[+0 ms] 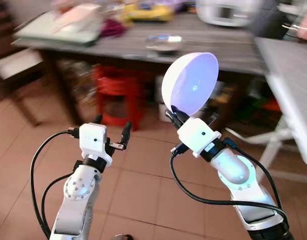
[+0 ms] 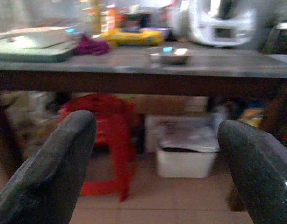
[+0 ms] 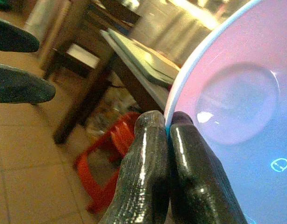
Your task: Setting the table
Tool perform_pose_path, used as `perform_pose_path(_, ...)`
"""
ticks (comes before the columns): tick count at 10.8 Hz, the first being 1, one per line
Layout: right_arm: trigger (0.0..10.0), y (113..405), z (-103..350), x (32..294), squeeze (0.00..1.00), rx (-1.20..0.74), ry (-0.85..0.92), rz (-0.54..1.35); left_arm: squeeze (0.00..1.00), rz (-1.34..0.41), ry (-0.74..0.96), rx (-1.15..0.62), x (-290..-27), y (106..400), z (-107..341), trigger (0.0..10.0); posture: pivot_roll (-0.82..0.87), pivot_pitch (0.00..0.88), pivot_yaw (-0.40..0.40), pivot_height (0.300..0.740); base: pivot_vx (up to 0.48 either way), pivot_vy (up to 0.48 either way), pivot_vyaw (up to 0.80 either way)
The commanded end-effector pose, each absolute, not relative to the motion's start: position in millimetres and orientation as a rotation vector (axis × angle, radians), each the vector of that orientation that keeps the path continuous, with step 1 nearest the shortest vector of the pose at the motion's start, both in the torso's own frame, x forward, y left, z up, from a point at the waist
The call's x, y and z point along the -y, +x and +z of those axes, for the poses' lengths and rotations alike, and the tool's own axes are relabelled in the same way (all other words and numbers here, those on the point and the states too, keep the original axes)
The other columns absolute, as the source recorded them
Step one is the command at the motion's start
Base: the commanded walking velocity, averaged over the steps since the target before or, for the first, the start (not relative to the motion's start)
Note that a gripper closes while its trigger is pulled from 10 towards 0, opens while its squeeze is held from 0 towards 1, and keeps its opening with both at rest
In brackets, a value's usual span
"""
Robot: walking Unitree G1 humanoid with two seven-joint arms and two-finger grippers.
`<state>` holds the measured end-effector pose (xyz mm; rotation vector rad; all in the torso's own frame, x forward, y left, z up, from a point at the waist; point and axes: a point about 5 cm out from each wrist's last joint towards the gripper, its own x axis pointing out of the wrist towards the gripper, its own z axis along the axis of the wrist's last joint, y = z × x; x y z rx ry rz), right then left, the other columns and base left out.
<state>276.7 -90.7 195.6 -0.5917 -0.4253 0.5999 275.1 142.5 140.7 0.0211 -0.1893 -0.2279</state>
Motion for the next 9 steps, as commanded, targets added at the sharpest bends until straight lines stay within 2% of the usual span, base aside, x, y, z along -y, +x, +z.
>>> perform_pose_path(1,10.0,276.0,198.5,91.5,0.0,0.445,-0.602,0.6,0.0,-0.234,0.019,0.201,-141.5,274.6,142.8,10.0,-0.11,0.152,-0.004,0.74,0.461,0.0,0.64)
perform_pose_path(3,10.0,276.2,198.3,91.8,0.0,0.446,-0.603,0.6,0.0,-0.238,0.016,0.201,-140.6,274.9,142.6,10.0,-0.12,0.152,-0.004,0.74,0.461,0.0,0.54)
perform_pose_path(9,10.0,279.5,199.2,93.6,0.0,0.433,-0.586,0.572,0.0,-0.252,0.006,0.2,-137.0,274.9,141.9,10.0,-0.12,0.153,-0.006,0.74,0.461,0.0,0.0)
